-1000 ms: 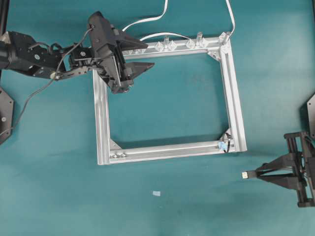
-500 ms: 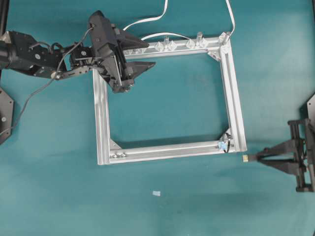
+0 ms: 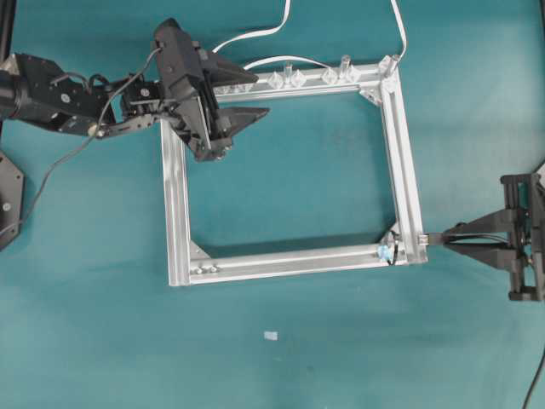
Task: Insert the wire through the string loop located on the right side.
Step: 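Swing the plug left toward the zip-tie loop at the frame corner, then push the USB plug through the black zip-tie loop with the right gripper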
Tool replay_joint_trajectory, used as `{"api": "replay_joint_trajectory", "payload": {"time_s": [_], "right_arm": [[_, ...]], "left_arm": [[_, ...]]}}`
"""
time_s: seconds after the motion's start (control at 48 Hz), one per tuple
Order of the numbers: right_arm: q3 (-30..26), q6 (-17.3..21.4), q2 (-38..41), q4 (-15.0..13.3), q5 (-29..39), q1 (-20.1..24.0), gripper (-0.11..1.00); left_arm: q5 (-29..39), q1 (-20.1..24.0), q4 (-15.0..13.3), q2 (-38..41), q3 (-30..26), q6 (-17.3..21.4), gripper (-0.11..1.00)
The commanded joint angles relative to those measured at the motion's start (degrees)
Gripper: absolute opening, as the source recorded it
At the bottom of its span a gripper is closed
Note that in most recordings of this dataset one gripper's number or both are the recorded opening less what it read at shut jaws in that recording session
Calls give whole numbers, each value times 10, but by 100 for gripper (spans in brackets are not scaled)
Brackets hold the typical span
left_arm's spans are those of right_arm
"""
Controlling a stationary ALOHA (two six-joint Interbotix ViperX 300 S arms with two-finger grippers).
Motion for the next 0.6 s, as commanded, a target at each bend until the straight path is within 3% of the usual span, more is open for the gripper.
{"api": "replay_joint_trajectory", "payload": {"time_s": [0.0,0.312,0.583], "right_arm": [[2,-4,-21,0,33,-24,20],[5,-44,-47,-2,74,-58,20],[5,-47,-48,-2,97,-77,20]], "left_arm": [[-4,-1,2,-15,-10,-1,69],[-3,-1,2,-13,-9,-1,69],[-4,0,2,-12,-9,0,69]]}}
